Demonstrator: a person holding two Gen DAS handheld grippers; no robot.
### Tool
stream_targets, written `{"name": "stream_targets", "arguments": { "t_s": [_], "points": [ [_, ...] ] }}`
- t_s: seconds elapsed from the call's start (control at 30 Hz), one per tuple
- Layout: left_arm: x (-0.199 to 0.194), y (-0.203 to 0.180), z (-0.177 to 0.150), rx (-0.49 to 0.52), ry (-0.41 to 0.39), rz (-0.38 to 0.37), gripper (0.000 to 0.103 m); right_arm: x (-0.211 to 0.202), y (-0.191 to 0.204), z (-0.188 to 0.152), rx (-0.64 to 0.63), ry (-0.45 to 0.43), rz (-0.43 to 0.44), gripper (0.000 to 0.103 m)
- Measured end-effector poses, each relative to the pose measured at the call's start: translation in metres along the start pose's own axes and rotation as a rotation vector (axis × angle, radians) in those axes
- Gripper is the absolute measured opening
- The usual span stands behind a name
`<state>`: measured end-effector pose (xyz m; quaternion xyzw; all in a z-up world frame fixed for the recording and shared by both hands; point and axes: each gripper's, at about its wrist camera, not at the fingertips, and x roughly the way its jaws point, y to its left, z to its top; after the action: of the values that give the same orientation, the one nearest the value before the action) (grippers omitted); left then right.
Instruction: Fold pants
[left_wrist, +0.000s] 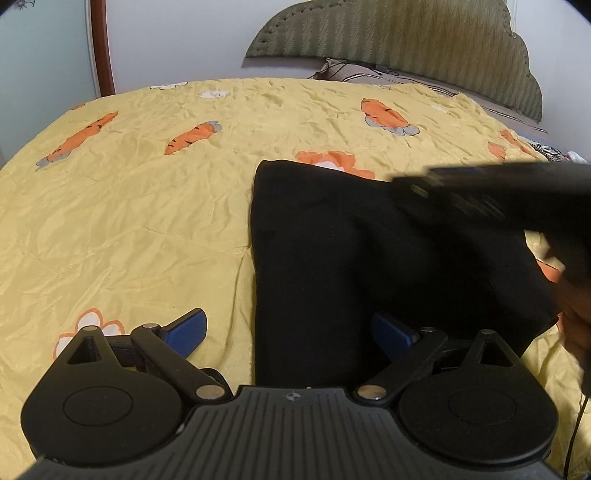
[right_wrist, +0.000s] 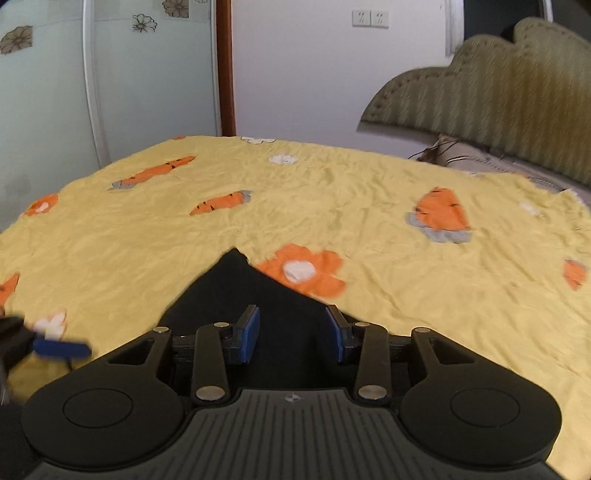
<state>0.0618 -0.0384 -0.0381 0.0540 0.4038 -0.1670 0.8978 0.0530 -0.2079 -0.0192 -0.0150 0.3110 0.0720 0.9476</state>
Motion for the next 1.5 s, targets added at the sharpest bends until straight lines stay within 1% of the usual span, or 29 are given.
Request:
{"name": "stream_targets", "arguments": {
  "t_s": [0.1,0.2,0.3,0.4,0.5,0.6,0.67,0.73,0.77,0.9,1.0,1.07,1.13,1.23,1.33,1.4,1.5],
  "points": [
    [-0.004,-0.004,0.000,0.008,-0.005,0.004,0.097,-0.024,-0.004,-0.019,-0.022,0.001,-0.066,0.038],
    [-0.006,-0.008,0.000,0.015,-0.006,0.013,0.097,-0.041,-0.015,-0.037,0.009,0.005,-0.117,0.038],
    [-0.009,-0.013,0.000,0.020,-0.007,0.018,0.097,-0.048,-0.027,-0.053,0.072,0.026,-0.119,0.038],
    [-0.012,-0.019,-0.001,0.030,-0.013,0.026,0.097,-0.042,-0.031,-0.068,0.075,0.059,-0.124,0.038],
    [-0.014,-0.025,-0.002,0.041,-0.014,0.039,0.097,-0.046,-0.026,-0.070,0.070,0.049,-0.137,0.038],
    [-0.016,-0.028,-0.004,0.037,-0.015,0.046,0.097,-0.058,-0.022,-0.072,0.077,0.015,-0.132,0.039],
    [-0.018,-0.029,-0.006,0.030,-0.019,0.049,0.097,-0.062,-0.019,-0.075,0.060,0.015,-0.131,0.044],
    [-0.017,-0.030,-0.007,0.024,-0.016,0.058,0.097,-0.058,-0.017,-0.082,0.036,0.038,-0.154,0.048],
    [-0.017,-0.031,-0.008,0.020,-0.013,0.060,0.097,-0.057,-0.018,-0.086,0.037,0.039,-0.162,0.048],
    [-0.023,-0.032,-0.011,-0.009,-0.016,0.060,0.097,-0.073,-0.020,-0.088,0.103,0.004,-0.155,0.049],
    [-0.032,-0.033,-0.014,-0.031,-0.044,0.061,0.097,-0.086,-0.016,-0.090,0.123,-0.014,-0.167,0.060],
    [-0.040,-0.036,-0.017,-0.035,-0.075,0.067,0.097,-0.093,-0.012,-0.093,0.126,-0.023,-0.173,0.062],
    [-0.046,-0.040,-0.020,-0.020,-0.102,0.078,0.097,-0.100,-0.009,-0.097,0.139,-0.026,-0.167,0.063],
    [-0.053,-0.048,-0.026,0.026,-0.120,0.104,0.097,-0.106,-0.009,-0.102,0.159,-0.025,-0.154,0.063],
    [-0.057,-0.054,-0.034,0.061,-0.127,0.125,0.097,-0.112,-0.007,-0.109,0.163,-0.017,-0.157,0.063],
    [-0.059,-0.056,-0.038,0.069,-0.124,0.125,0.097,-0.116,-0.006,-0.113,0.175,-0.015,-0.171,0.063],
    [-0.059,-0.056,-0.042,0.063,-0.116,0.112,0.097,-0.122,-0.004,-0.118,0.173,-0.019,-0.177,0.069]
  ]
}}
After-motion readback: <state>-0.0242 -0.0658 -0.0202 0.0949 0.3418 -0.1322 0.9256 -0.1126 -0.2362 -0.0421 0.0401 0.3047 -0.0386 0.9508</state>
